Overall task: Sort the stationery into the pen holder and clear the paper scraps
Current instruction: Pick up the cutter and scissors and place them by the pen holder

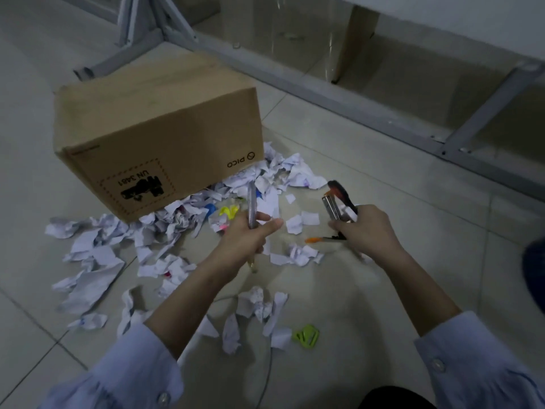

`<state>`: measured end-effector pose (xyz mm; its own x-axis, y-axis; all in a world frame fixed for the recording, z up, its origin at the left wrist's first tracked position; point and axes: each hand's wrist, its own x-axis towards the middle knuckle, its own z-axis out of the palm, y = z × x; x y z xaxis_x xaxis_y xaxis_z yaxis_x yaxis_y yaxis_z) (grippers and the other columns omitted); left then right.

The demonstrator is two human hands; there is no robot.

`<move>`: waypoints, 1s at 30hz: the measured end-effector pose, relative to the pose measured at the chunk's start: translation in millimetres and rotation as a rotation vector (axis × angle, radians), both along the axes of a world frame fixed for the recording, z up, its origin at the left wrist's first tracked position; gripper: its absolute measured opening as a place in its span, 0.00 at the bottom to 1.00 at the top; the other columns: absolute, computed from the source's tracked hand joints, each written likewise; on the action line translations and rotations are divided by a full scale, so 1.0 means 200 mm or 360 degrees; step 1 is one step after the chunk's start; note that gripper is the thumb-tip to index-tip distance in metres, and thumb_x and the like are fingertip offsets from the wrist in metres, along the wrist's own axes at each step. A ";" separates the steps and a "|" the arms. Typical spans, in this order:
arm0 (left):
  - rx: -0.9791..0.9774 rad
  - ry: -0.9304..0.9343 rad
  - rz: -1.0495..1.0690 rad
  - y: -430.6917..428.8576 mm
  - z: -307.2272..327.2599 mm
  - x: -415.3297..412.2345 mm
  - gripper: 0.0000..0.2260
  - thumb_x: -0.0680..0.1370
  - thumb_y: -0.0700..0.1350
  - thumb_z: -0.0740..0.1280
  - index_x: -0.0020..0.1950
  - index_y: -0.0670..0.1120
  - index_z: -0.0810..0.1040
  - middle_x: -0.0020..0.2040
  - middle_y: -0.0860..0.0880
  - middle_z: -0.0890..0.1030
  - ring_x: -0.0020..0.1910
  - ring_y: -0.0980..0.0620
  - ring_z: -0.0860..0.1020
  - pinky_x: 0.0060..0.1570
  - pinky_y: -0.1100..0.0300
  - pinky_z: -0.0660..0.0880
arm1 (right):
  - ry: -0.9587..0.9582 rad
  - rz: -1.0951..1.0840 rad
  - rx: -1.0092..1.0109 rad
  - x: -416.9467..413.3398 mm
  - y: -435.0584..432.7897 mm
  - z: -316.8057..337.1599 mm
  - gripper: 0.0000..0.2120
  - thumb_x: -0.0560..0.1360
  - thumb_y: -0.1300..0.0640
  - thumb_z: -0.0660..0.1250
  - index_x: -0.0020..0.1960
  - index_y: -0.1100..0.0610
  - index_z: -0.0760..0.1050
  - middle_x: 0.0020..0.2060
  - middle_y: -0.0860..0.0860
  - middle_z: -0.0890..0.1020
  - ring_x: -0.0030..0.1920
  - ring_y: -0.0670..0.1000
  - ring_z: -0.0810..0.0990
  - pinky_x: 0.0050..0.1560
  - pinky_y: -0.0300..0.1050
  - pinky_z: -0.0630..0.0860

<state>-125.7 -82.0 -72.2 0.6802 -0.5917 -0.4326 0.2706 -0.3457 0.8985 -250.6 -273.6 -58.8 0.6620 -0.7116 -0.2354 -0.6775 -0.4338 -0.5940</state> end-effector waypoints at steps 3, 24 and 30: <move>-0.0170 0.0276 -0.0022 -0.04 0.04 -0.08 0.23 0.63 0.56 0.78 0.50 0.47 0.75 0.32 0.51 0.73 0.31 0.53 0.71 0.39 0.54 0.71 | -0.0175 -0.0192 0.0146 -0.02 0.00 0.13 0.12 0.70 0.52 0.70 0.31 0.55 0.75 0.26 0.49 0.76 0.31 0.48 0.76 0.30 0.41 0.66; -0.1027 0.0591 -0.0183 -0.59 0.87 -0.31 0.19 0.66 0.49 0.72 0.52 0.42 0.74 0.37 0.51 0.77 0.36 0.54 0.71 0.37 0.61 0.67 | -0.0873 -0.0755 0.0599 -0.26 0.02 0.99 0.11 0.71 0.53 0.72 0.34 0.57 0.73 0.20 0.46 0.68 0.22 0.47 0.63 0.22 0.39 0.60; -0.1130 0.0733 -0.0321 -0.88 1.11 -0.35 0.27 0.68 0.53 0.67 0.60 0.36 0.73 0.48 0.41 0.79 0.45 0.46 0.78 0.50 0.53 0.73 | -0.1019 -0.0863 0.0684 -0.29 -0.18 1.21 0.11 0.71 0.54 0.72 0.34 0.56 0.73 0.24 0.50 0.67 0.24 0.47 0.62 0.25 0.41 0.59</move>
